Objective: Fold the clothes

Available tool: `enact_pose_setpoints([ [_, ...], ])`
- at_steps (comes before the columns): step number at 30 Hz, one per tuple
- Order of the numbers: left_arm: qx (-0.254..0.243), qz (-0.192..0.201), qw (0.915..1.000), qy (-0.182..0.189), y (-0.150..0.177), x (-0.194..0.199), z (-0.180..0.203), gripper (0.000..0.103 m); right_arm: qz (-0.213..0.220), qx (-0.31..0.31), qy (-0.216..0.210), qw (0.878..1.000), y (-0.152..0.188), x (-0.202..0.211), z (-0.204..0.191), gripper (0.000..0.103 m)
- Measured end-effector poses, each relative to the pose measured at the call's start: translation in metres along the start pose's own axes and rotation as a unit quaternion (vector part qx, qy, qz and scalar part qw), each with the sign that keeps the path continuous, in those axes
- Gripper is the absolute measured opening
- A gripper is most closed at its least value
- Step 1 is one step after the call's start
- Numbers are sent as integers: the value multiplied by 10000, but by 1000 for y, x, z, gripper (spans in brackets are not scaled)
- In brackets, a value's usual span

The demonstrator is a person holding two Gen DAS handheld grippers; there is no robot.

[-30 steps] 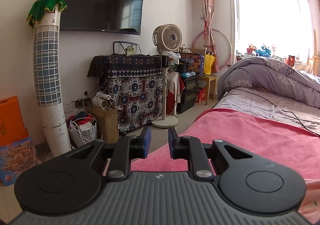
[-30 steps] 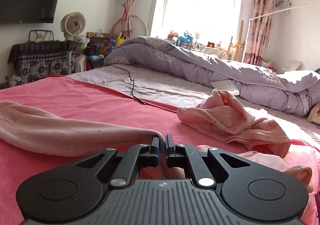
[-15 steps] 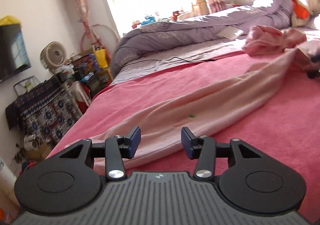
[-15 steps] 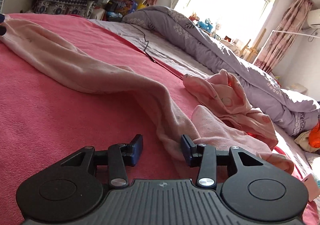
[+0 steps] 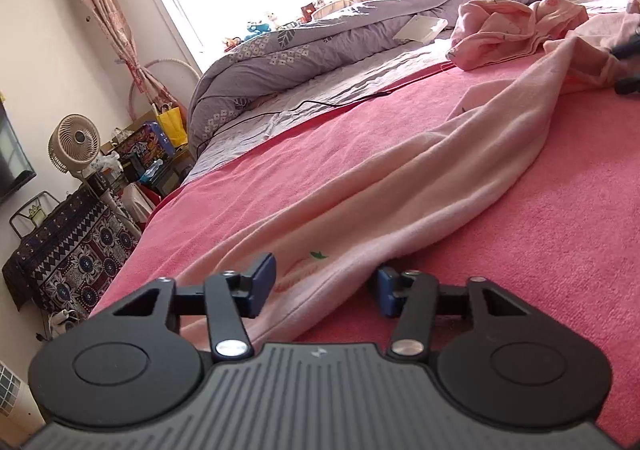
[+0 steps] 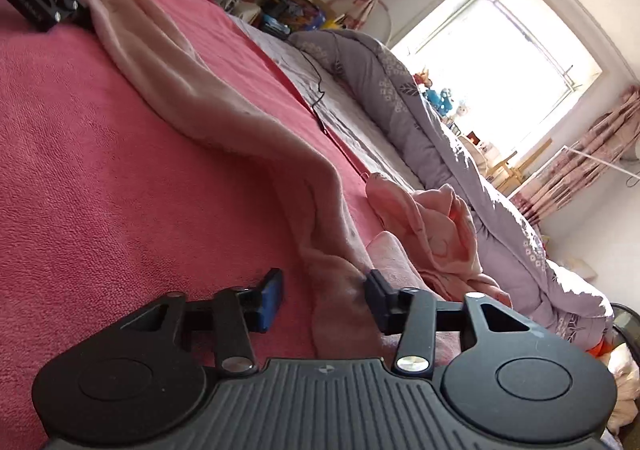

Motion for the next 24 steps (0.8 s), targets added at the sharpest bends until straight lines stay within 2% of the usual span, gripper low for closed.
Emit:
enact_pose_setpoints([
  [1,36,-37,9999,-117,0,-2,-3,38,-28,-94,35,9999,0,-3,2,8],
  [4,312,-161,9983,-454,2,-7,-18,28,108,-449,133,9988,-2,9,16,7],
  [8,904,-304,9930,-703,3,-9,-45,26,516,-928,311,9939,-12,49,44,6],
  [12,1185,-151,9883,-943,1,10,-63,26,736,-1175,174,9902,-19,87,64,6],
  [16,1270,-91,9859,-1086,2,31,-77,28,419,-1241,-347,9908,-9,100,66,6],
  [20,1149,-375,9876,-999,15,46,-75,31,-117,-1069,-1013,9890,11,113,38,6],
  [24,1123,-672,9861,-1023,34,58,-71,31,-367,-902,-1475,9843,22,124,18,6],
])
Point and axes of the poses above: each gripper's, at about its wrist camera, not at the fingertips, and x roughly against the way its jaws point, z to its right, y to its underside, the point moved 2 cm from there along -x, roughly the way its jaws point, and after that the axes turned 13 degrees about z, right-handed, at the moved point
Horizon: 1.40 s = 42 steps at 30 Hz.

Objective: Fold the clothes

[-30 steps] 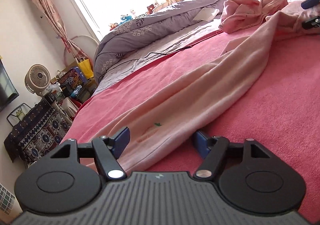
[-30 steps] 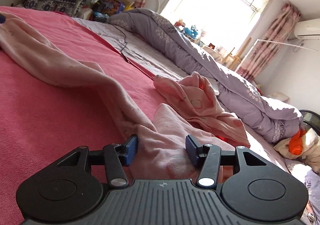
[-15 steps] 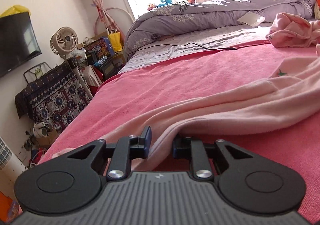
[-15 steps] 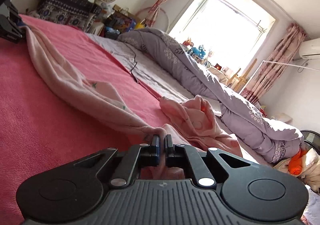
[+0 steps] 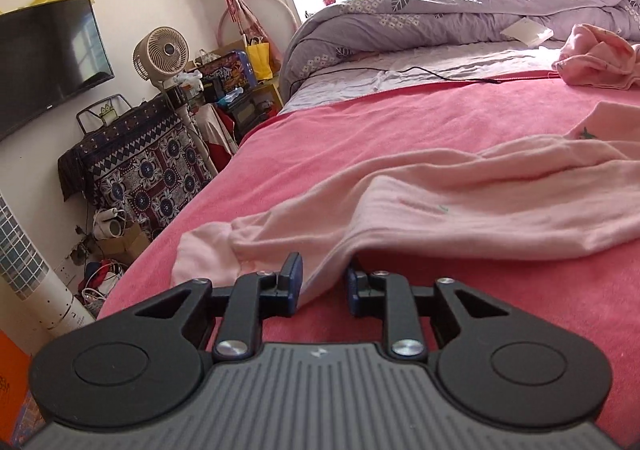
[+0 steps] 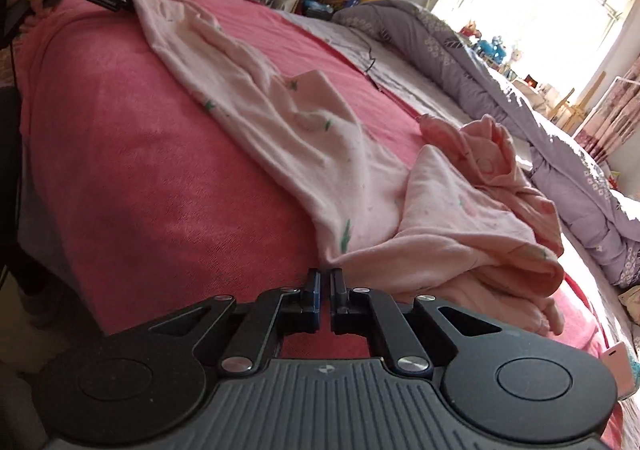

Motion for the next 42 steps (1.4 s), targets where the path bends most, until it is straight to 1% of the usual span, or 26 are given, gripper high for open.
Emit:
enact_pose_setpoints([
  [3,233,1,9997,-122,6,14,-14,37,49,-65,-309,9995,-2,9,1,7],
  [4,372,46,9991,-215,6,19,-23,43,154,-191,-400,9989,-7,13,4,10],
  [6,712,165,9961,-491,2,26,-43,48,476,-512,-525,9962,-23,16,13,19],
  [8,1133,201,9907,-726,-2,26,-64,57,834,-829,-603,9912,-43,12,20,39],
  [10,1625,125,9829,-861,-4,18,-86,65,1142,-1079,-705,9851,-61,5,25,42],
  [12,1903,-36,9787,-771,-2,5,-94,68,1294,-1059,-965,9812,-79,-17,6,45],
  [14,2016,-151,9766,-726,2,-7,-96,72,1434,-1010,-1250,9765,-97,-40,-15,52],
  [16,2199,-269,9719,-797,8,-19,-98,74,1531,-884,-1487,9729,-114,-65,-42,52],
  [19,2785,-396,9569,-720,16,-34,-107,86,1626,-475,-1561,9731,-139,-99,-89,52],
  [20,2908,-385,9535,-685,16,-37,-108,91,1655,-365,-1559,9731,-146,-108,-103,52],
  [21,2925,-350,9532,-674,15,-38,-108,92,1674,-253,-1556,9732,-153,-117,-115,52],
  [22,2942,-315,9529,-664,14,-39,-108,90,1689,-129,-1559,9731,-160,-127,-127,49],
  [23,2958,-281,9526,-653,13,-41,-108,74,1701,-19,-1461,9745,-165,-134,-137,41],
  [24,2975,-246,9522,-642,12,-42,-108,63,1710,82,-1299,9766,-169,-140,-145,31],
  [25,3085,-205,9492,-585,11,-44,-110,46,1692,131,-1165,9786,-173,-146,-151,6],
  [26,3359,-159,9407,-446,11,-46,-114,27,1690,85,-1049,9800,-177,-150,-152,6],
  [27,3585,-96,9329,-342,10,-46,-120,23,1744,-15,-960,9800,-181,-150,-150,6],
  [28,3729,16,9274,-295,6,-45,-125,20,1851,-108,-920,9783,-184,-147,-147,6],
  [29,3797,148,9246,-276,0,-44,-130,19,1976,-147,-932,9757,-186,-142,-145,6],
  [32,3437,586,9363,-425,-17,-32,-139,19,2234,94,-1238,9668,-188,-123,-149,6],
  [33,3330,639,9396,-475,-20,-29,-141,19,2256,185,-1351,9646,-188,-120,-153,6],
  [34,3215,648,9430,-571,-22,-28,-143,15,2245,256,-1420,9637,-187,-118,-156,7],
  [36,2992,504,9485,-906,-20,-30,-149,14,2129,338,-1489,9651,-184,-125,-163,7],
  [37,2988,408,9481,-1008,-15,-32,-155,14,2032,350,-1527,9665,-181,-130,-166,7],
  [40,3056,52,9456,-1114,4,-34,-167,14,1888,421,-1540,9690,-173,-140,-177,7],
  [42,3012,-145,9462,-1172,15,-32,-171,14,1959,632,-1502,9670,-171,-136,-185,9],
])
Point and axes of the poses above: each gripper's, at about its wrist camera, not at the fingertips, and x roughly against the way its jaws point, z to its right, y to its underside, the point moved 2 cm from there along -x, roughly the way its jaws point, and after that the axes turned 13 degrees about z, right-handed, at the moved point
